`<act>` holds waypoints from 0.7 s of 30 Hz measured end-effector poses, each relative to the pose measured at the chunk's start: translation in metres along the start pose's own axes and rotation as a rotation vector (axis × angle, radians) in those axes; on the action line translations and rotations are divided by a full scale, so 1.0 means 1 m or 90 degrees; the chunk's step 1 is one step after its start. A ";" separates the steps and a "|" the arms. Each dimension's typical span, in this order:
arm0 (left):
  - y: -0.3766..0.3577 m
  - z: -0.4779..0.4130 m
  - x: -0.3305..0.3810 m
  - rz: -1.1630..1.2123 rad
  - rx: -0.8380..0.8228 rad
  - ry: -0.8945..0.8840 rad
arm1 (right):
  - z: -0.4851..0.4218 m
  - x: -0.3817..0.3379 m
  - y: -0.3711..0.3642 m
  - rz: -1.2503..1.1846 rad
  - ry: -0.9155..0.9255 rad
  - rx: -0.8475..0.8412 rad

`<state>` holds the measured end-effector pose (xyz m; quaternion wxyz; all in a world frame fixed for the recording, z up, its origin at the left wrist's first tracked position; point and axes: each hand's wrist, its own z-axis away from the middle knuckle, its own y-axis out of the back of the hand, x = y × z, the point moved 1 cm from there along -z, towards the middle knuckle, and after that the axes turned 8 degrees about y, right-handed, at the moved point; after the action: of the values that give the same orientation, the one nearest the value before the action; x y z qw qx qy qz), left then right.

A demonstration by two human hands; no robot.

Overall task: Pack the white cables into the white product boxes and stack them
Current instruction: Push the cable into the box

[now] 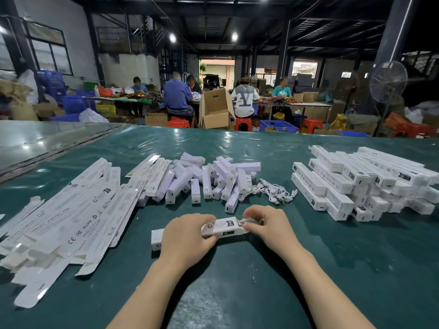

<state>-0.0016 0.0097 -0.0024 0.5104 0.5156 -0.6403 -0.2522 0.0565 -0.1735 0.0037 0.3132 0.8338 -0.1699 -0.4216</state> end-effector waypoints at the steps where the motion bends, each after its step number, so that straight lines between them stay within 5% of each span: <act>1: 0.000 0.000 0.000 0.007 0.009 0.007 | 0.000 0.000 0.000 0.006 0.001 -0.004; 11: 0.000 0.000 0.000 0.008 -0.017 -0.036 | -0.002 -0.002 0.002 0.017 0.015 0.020; 21: 0.001 0.000 0.003 0.038 -0.017 -0.059 | -0.003 -0.005 0.002 -0.408 -0.229 0.111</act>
<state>-0.0019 0.0070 -0.0004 0.4946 0.4770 -0.6749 -0.2690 0.0563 -0.1710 0.0089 0.0582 0.7809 0.0121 -0.6218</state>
